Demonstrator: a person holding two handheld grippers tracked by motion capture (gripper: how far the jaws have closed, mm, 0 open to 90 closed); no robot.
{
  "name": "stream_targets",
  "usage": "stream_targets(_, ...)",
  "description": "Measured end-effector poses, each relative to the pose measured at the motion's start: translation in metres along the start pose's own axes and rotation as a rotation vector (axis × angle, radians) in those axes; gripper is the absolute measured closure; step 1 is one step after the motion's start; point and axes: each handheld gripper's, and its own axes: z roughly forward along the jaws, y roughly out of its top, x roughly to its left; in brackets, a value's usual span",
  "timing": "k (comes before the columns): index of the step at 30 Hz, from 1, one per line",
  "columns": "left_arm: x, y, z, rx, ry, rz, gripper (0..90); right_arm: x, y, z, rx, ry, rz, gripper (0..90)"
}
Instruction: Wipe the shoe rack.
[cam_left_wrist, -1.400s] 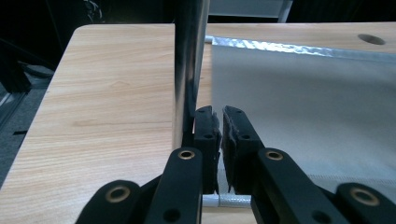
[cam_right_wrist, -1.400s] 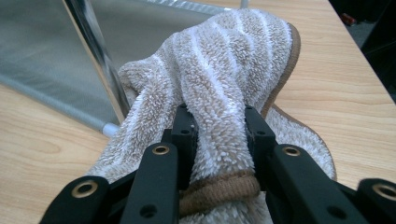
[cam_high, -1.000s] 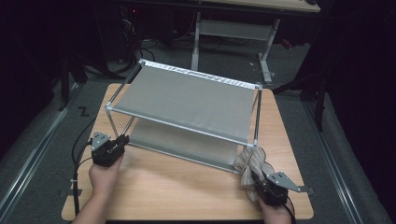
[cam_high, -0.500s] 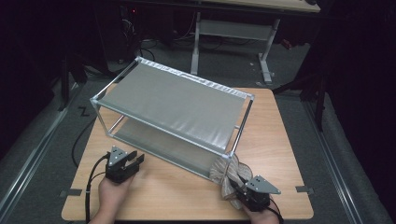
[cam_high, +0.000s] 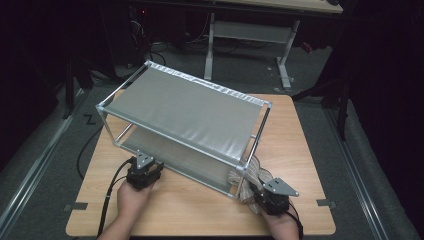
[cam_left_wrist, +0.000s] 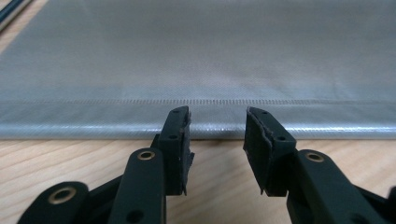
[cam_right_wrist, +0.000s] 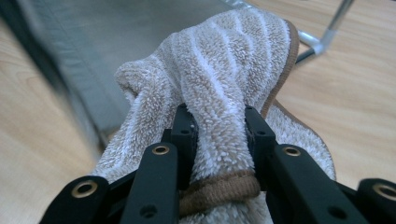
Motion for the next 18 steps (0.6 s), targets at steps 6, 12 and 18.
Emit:
stream_targets(6,-0.003,0.002,0.006,0.034,0.011,0.023,62.5,0.001,0.014,0.029,0.057,0.022,-0.04,71.7)
stream_targets(12,-0.002,0.006,0.01,0.052,0.008,0.03,63.4,-0.006,0.011,0.037,0.108,0.023,0.0,72.0)
stream_targets(18,-0.006,0.016,0.02,0.061,0.008,0.026,63.4,-0.01,-0.001,0.026,0.135,0.018,0.01,71.9)
